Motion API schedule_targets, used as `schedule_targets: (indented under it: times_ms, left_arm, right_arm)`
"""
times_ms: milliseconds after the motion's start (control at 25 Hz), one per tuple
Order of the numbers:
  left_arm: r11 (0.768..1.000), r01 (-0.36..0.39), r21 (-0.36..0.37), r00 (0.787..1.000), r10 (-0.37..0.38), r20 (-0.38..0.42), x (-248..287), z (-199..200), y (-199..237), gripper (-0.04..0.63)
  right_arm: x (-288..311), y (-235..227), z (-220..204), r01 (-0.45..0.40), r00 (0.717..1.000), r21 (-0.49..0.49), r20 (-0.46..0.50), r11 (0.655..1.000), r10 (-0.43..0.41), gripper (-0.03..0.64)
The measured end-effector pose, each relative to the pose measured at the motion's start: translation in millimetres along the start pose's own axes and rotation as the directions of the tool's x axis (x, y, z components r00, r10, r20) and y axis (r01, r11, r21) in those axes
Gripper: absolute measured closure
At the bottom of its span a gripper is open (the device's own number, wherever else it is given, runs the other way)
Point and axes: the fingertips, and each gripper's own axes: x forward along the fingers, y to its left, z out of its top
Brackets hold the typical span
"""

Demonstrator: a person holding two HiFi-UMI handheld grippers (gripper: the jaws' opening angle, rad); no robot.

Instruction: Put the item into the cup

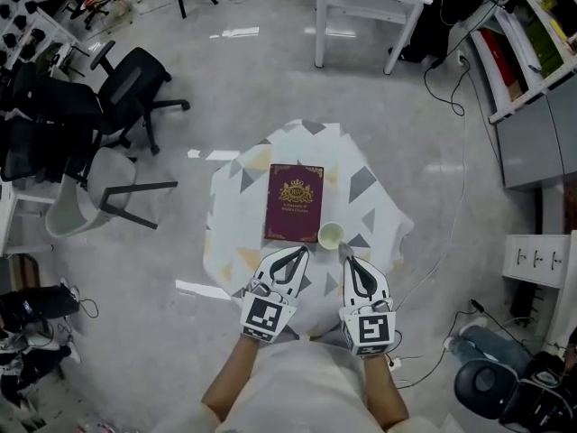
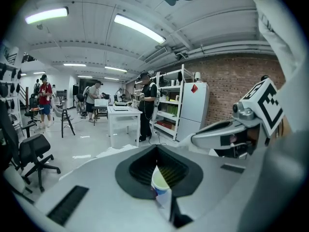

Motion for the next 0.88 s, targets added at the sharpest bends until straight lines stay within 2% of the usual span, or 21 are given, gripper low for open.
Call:
schedule_targets:
  times_ms: [880]
  left_arm:
    - [0.999, 0.031, -0.041, 0.994, -0.035, -0.104, 42.6, -50.3, -1.3, 0.583]
  right_arm:
    - [43.3, -13.9, -38.3, -0.012, 0.996, 0.056, -0.084, 0.998, 0.017, 0.611]
